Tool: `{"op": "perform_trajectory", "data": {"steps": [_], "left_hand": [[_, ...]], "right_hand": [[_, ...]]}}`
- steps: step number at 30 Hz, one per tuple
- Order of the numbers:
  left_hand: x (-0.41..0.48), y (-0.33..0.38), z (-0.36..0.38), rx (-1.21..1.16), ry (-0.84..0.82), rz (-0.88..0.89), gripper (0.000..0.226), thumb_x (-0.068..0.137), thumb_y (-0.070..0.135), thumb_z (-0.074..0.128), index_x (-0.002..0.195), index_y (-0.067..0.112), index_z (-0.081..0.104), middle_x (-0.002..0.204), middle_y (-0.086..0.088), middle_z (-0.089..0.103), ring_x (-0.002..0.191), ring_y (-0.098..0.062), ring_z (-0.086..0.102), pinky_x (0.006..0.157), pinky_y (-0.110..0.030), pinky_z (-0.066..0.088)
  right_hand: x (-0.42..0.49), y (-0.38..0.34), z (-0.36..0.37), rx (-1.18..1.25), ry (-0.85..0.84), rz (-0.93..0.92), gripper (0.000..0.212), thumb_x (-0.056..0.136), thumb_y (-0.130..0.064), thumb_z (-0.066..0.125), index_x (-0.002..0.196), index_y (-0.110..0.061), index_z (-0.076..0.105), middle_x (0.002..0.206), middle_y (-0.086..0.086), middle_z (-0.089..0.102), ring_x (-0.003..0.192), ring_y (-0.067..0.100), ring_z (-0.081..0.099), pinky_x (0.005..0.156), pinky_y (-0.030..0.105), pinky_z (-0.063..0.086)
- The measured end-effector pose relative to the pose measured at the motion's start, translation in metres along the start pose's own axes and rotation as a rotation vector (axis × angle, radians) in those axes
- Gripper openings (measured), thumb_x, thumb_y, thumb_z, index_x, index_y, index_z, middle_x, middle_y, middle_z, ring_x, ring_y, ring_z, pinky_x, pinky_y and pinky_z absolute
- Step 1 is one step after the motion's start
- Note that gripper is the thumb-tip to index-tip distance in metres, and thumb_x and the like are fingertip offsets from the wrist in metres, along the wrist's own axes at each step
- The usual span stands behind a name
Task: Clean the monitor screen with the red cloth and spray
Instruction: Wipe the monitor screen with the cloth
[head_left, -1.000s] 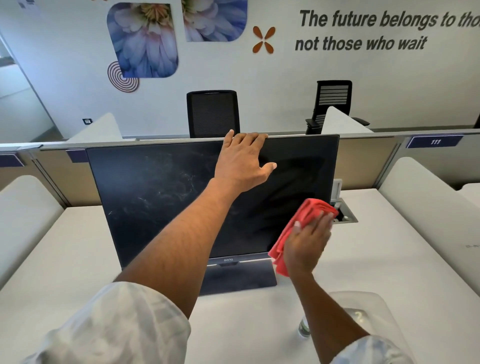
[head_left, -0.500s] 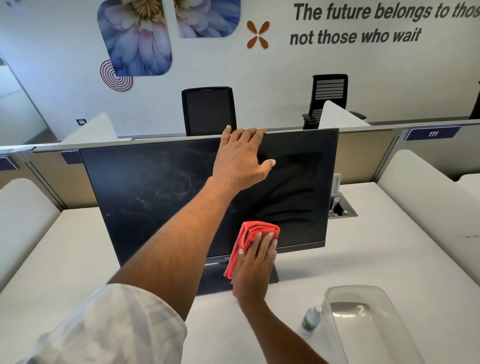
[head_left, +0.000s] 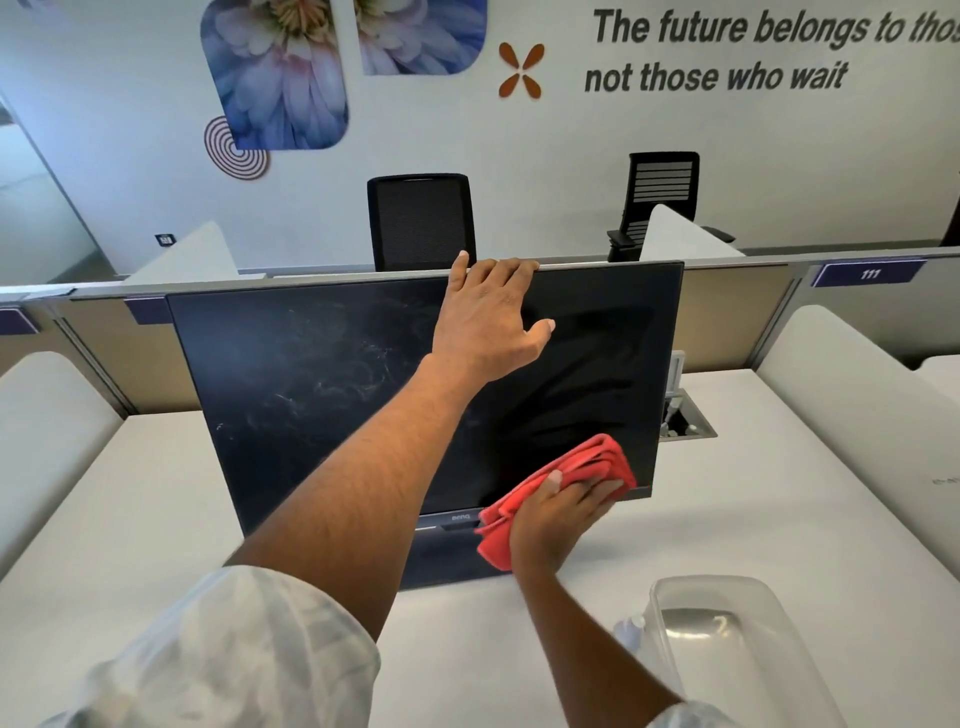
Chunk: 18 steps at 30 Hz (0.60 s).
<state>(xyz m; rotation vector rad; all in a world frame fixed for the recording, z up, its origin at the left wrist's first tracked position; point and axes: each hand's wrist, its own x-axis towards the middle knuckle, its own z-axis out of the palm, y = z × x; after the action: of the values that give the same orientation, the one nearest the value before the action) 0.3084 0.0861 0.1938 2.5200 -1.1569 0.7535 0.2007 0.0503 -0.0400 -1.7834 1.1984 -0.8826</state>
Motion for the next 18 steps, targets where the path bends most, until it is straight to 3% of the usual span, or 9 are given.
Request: {"op": "perform_trajectory", "data": {"steps": [4,7,10,13,18], "left_hand": [[0.000,-0.001,0.000,-0.003,0.000,-0.002,0.069,0.084,0.058,0.044,0.143,0.023,0.036,0.145,0.001,0.043,0.137,-0.021,0.032,0.117,-0.045,-0.003],[0.000,-0.002,-0.001,-0.008,-0.014,0.000,0.068,0.085,0.057,0.043,0.144,0.023,0.035,0.146,0.001,0.042,0.138,-0.021,0.030,0.117,-0.044,-0.002],[-0.001,-0.001,-0.002,-0.020,-0.015,-0.003,0.068,0.085,0.054,0.042,0.144,0.023,0.034,0.146,0.001,0.042,0.138,-0.021,0.030,0.117,-0.043,-0.003],[0.000,-0.002,-0.002,-0.033,-0.029,-0.009,0.067,0.085,0.051,0.042,0.145,0.023,0.033,0.147,0.000,0.042,0.139,-0.021,0.029,0.116,-0.042,-0.004],[0.001,-0.001,-0.003,-0.056,-0.057,-0.011,0.067,0.083,0.045,0.042,0.146,0.024,0.032,0.148,0.000,0.040,0.140,-0.022,0.027,0.116,-0.041,-0.005]], "right_hand": [[-0.045,0.011,0.013,-0.122,-0.071,-0.188,0.063,0.102,-0.037,0.032,0.151,-0.001,0.018,0.158,0.024,0.024,0.142,0.047,0.029,0.110,0.049,0.031],[-0.030,0.024,0.006,-0.214,-0.038,-0.274,0.062,0.100,-0.038,0.033,0.151,-0.004,0.021,0.156,0.023,0.029,0.139,0.047,0.034,0.109,0.054,0.035],[0.003,0.020,-0.006,-0.229,0.009,-0.264,0.061,0.102,-0.038,0.029,0.152,-0.004,0.021,0.157,0.023,0.026,0.141,0.046,0.030,0.112,0.057,0.032],[0.040,-0.009,-0.016,-0.096,0.063,-0.195,0.061,0.103,-0.038,0.026,0.154,-0.007,0.015,0.160,0.019,0.019,0.146,0.044,0.021,0.115,0.058,0.027],[0.102,-0.071,-0.032,0.020,0.152,-0.250,0.059,0.103,-0.038,0.025,0.155,-0.015,0.011,0.164,0.011,0.008,0.150,0.038,0.008,0.121,0.051,0.013]]}}
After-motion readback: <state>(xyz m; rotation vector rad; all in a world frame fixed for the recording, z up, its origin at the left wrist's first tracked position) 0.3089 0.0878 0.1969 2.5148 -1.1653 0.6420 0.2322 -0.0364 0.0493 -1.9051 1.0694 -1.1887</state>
